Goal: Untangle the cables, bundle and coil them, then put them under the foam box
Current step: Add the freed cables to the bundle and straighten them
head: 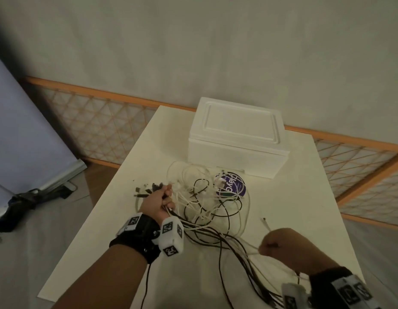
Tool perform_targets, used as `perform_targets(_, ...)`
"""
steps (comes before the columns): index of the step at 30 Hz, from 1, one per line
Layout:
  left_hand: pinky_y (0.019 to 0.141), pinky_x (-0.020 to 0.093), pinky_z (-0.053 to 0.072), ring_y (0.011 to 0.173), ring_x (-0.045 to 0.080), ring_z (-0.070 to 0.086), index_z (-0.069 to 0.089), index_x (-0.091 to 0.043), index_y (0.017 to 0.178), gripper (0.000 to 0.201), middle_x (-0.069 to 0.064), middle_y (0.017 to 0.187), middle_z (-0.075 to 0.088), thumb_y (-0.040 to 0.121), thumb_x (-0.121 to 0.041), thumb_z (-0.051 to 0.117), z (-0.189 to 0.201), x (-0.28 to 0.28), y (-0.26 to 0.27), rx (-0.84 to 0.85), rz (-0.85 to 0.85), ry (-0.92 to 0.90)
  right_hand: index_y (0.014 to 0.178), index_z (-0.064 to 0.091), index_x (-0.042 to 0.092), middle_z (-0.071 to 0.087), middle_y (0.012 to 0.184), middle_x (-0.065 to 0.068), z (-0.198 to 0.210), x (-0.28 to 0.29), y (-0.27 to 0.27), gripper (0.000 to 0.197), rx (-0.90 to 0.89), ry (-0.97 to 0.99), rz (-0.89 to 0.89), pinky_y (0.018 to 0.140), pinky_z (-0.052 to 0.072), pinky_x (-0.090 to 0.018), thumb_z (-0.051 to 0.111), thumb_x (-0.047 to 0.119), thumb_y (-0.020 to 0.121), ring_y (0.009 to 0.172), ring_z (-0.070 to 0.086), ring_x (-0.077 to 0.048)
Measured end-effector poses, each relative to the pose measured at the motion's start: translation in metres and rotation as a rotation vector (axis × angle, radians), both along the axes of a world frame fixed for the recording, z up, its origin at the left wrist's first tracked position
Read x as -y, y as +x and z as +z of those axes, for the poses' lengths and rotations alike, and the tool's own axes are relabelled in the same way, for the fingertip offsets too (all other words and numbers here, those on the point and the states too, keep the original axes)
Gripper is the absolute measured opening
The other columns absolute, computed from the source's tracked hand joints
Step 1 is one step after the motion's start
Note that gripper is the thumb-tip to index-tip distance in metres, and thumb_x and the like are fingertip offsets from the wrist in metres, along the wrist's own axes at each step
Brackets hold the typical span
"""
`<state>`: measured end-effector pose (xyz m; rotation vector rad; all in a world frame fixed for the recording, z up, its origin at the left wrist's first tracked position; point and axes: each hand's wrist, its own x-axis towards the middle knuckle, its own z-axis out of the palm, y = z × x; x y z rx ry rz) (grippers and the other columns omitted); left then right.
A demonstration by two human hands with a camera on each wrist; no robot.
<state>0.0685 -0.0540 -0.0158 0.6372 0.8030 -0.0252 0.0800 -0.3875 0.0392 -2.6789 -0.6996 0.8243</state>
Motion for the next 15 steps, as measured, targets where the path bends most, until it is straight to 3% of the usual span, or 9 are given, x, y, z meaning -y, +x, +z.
perform_targets(2,0.031,0.014,0.029,0.028,0.004,0.026,0.055,-0.011,0.087,0.024,-0.007,0.048,0.048,0.103,-0.019,0.039,-0.003,0.004,0.000,-0.016,0.010,0.024,0.070,0.058,0.042,0.058,0.082,0.019,-0.008,0.017,0.007,0.019,0.056,-0.156,-0.058,0.085,0.043,-0.021,0.056,0.038,0.089,0.099,0.059,-0.005)
perform_targets(4,0.031,0.015,0.028,0.029,0.004,0.025,0.056,-0.009,0.083,0.022,-0.004,0.056,0.045,0.100,-0.015,0.044,0.001,0.019,-0.004,-0.026,0.006,0.044,0.087,0.064,0.046,0.063,0.102,0.019,-0.015,0.015,0.010,0.021,0.251,-0.178,-0.093,0.095,0.040,-0.028,0.058,0.026,0.088,0.112,0.057,-0.012)
perform_targets(6,0.032,0.015,0.028,0.030,0.004,0.026,0.055,-0.008,0.079,0.022,0.000,0.064,0.056,0.099,-0.011,0.045,0.012,0.037,-0.009,0.001,-0.011,-0.005,0.110,0.068,0.031,0.064,0.119,0.008,-0.014,-0.012,0.010,0.033,0.353,0.053,-0.123,0.101,0.034,-0.026,0.062,0.013,0.083,0.117,0.055,-0.016)
perform_targets(9,0.033,0.015,0.028,0.030,0.004,0.026,0.056,-0.004,0.076,0.024,0.008,0.078,0.070,0.096,-0.002,0.044,0.027,0.059,-0.016,0.040,-0.084,-0.081,0.128,0.056,0.024,0.059,0.126,0.007,0.005,-0.082,0.002,0.035,0.302,0.284,-0.007,0.097,0.032,-0.017,0.054,0.025,0.093,0.118,0.052,-0.012)
perform_targets(11,0.032,0.016,0.028,0.029,0.006,0.026,0.060,-0.005,0.068,0.029,0.006,0.057,0.055,0.092,0.003,0.045,0.032,0.070,-0.020,0.036,-0.146,-0.046,0.130,0.050,0.022,0.063,0.119,0.001,0.009,-0.121,-0.005,0.035,0.246,0.344,0.081,0.092,0.040,-0.022,0.050,0.029,0.096,0.110,0.058,-0.016)
perform_targets(13,0.032,0.017,0.026,0.030,0.007,0.026,0.056,-0.006,0.069,0.025,-0.001,0.040,0.034,0.089,0.005,0.046,0.036,0.071,-0.023,0.015,-0.171,-0.038,0.122,0.050,0.017,0.067,0.104,-0.006,0.008,-0.138,-0.006,0.027,0.254,0.347,0.103,0.081,0.047,-0.032,0.044,0.026,0.098,0.096,0.062,-0.023)
perform_targets(15,0.033,0.016,0.024,0.030,0.006,0.024,0.053,-0.007,0.075,0.020,-0.005,0.037,0.035,0.089,0.004,0.044,0.039,0.062,-0.027,0.016,-0.198,-0.070,0.119,0.055,0.017,0.069,0.100,-0.006,0.006,-0.137,-0.006,0.026,0.277,0.371,0.088,0.078,0.048,-0.033,0.044,0.027,0.099,0.090,0.063,-0.021)
